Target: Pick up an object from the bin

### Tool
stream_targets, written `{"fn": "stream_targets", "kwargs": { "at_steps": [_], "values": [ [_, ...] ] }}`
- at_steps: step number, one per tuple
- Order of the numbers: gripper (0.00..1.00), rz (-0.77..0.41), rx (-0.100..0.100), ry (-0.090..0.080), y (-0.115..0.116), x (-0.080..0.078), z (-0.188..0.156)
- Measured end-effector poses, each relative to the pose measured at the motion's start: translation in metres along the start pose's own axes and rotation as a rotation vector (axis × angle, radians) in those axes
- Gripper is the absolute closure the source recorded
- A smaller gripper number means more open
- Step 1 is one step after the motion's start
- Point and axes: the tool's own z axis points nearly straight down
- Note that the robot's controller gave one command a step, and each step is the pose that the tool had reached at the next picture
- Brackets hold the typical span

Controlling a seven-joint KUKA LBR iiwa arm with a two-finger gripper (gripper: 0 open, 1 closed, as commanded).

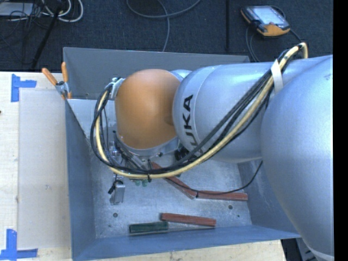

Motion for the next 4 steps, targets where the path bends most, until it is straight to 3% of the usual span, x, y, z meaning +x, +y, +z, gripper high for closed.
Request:
{"fn": "stream_targets", "kwargs": {
  "at_steps": [1,2,3,4],
  "values": [
    [0.00,0.003,-0.003,-0.007,0.000,-0.002,-0.004],
    [0.00,0.035,-0.005,-0.012,-0.057,-0.022,0.055],
    [0.00,0.018,0.003,-0.001,-0.082,-0.031,0.080],
    [0.00,-0.029,-0.004,-0.010,-0.091,-0.003,0.076]
  ]
}}
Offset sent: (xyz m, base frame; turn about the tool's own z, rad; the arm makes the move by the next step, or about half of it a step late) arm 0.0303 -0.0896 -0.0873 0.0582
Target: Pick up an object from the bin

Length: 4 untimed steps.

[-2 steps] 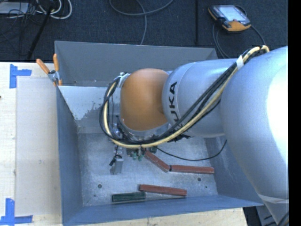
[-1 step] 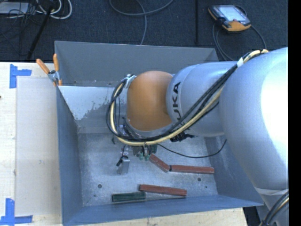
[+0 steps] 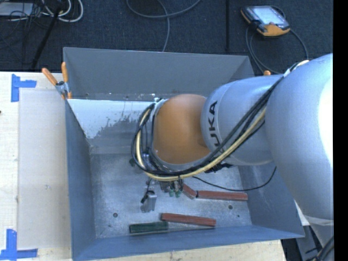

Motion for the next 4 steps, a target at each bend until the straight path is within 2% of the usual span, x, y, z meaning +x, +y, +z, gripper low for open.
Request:
{"fn": "stream_targets", "kwargs": {
  "at_steps": [1,2,3,4],
  "values": [
    [0.00,-0.042,0.002,0.004,-0.049,0.022,-0.029],
    [0.00,-0.137,0.002,0.003,-0.053,0.026,-0.015],
    [0.00,-0.262,0.001,0.002,-0.077,0.052,0.024],
    [1.00,-0.019,0.001,0.005,-0.062,0.069,0.035]
  ]
}}
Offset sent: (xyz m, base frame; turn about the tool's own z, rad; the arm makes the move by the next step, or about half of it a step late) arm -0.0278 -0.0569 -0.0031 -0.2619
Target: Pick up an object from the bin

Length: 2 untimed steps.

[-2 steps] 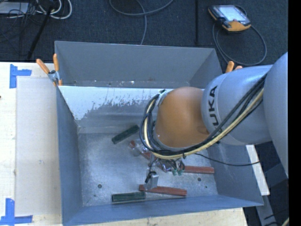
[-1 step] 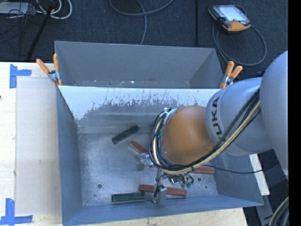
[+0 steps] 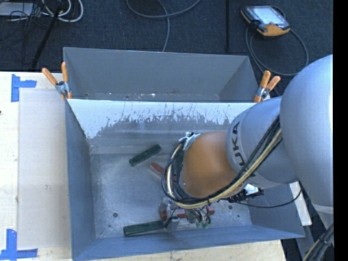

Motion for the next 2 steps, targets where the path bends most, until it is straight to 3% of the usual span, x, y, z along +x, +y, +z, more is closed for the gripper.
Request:
{"fn": "stream_targets", "kwargs": {
  "at_steps": [1,2],
  "values": [
    [1.00,0.001,0.000,0.000,0.000,0.000,0.000],
    [1.00,-0.065,0.001,0.003,0.006,-0.012,-0.044]
  ]
}}
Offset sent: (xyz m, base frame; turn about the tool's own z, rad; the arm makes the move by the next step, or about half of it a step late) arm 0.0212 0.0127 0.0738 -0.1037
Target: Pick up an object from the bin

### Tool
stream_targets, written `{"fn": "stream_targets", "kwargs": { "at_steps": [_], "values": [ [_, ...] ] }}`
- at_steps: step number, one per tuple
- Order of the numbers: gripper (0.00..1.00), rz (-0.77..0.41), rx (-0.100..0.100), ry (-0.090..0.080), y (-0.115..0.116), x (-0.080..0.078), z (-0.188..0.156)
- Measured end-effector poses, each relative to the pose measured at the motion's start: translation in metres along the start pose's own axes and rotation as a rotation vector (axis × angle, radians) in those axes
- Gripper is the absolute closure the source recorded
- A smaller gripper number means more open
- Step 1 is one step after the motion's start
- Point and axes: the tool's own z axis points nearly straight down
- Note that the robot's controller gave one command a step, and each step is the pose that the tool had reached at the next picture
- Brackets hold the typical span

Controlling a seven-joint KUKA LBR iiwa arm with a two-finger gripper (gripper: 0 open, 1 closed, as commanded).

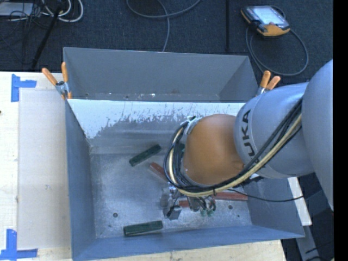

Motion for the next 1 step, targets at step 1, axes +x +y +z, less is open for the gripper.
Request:
{"fn": "stream_targets", "kwargs": {
  "at_steps": [1],
  "values": [
    [0.00,-0.016,-0.001,-0.004,-0.0527,0.0160,-0.0245]
  ]
}}
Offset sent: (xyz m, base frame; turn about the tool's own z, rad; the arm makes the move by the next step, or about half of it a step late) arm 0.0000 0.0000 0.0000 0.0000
